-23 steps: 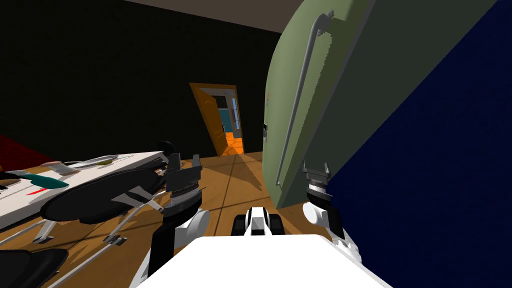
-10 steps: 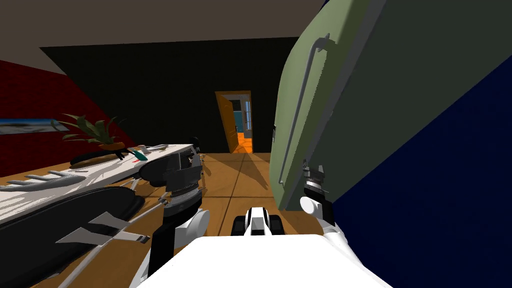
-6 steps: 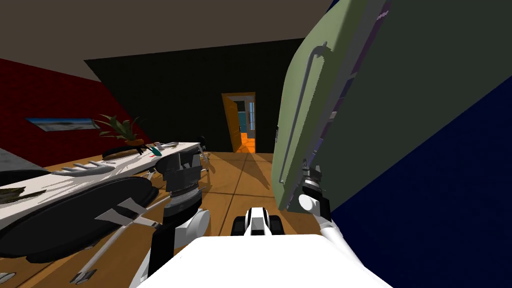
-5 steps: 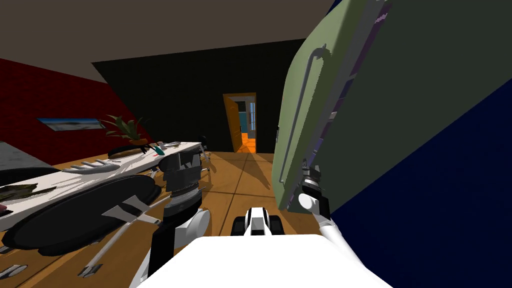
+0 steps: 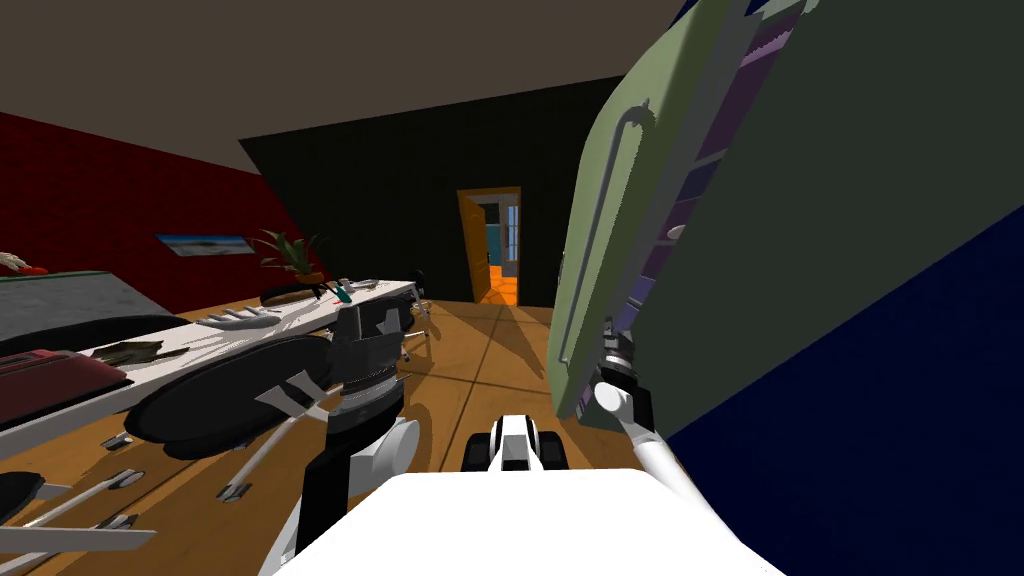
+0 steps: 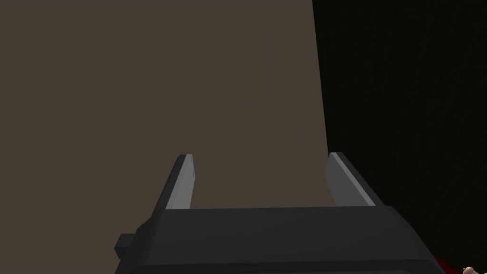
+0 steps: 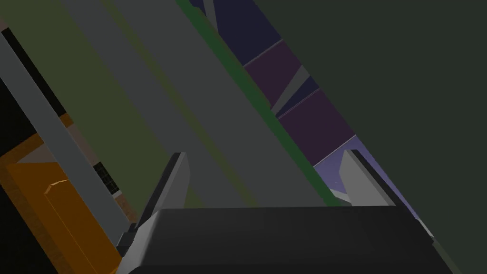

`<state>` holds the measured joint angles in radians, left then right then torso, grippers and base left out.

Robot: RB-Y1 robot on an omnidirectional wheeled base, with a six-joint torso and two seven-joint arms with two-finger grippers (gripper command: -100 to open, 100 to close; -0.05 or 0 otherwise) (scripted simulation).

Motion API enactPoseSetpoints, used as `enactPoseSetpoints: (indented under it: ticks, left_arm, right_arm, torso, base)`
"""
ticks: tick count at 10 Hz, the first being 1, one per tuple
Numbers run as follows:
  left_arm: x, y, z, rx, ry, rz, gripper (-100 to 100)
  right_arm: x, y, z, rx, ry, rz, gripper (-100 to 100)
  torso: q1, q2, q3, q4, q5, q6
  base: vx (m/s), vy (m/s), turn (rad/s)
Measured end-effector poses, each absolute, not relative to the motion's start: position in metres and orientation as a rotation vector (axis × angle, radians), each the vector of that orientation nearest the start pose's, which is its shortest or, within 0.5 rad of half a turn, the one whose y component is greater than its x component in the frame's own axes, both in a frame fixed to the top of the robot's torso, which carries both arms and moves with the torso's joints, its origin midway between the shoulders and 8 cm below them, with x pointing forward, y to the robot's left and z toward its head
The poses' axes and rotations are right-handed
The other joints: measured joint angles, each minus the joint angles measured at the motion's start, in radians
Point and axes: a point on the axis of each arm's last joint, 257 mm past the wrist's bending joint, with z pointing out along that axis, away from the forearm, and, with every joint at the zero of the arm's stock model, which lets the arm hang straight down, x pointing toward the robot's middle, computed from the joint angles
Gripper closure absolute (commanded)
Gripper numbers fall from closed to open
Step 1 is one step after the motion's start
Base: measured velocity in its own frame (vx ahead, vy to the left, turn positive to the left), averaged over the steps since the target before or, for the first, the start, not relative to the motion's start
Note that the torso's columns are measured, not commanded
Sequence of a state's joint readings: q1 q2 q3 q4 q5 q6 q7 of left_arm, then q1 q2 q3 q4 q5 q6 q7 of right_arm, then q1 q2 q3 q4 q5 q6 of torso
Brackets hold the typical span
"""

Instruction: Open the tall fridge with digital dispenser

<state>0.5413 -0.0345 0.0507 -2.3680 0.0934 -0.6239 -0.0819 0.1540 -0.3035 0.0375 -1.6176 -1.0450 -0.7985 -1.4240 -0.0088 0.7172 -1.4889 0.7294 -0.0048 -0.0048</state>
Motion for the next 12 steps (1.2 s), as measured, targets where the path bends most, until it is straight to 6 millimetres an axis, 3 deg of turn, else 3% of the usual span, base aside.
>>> enactPoseSetpoints:
  ticks: [12]
  left_arm:
    - [0.292,0.306,0.072,-0.56,0.424,-1.245,0]
  right_arm:
    - [0.471,-0.448,-0.148,-1.075,1.148,-2.239,-100]
  torso:
    - [-0.002,0.005,0.003,0.002,-0.001,0.003]
  base:
    - [-0.047,0.014,0.084]
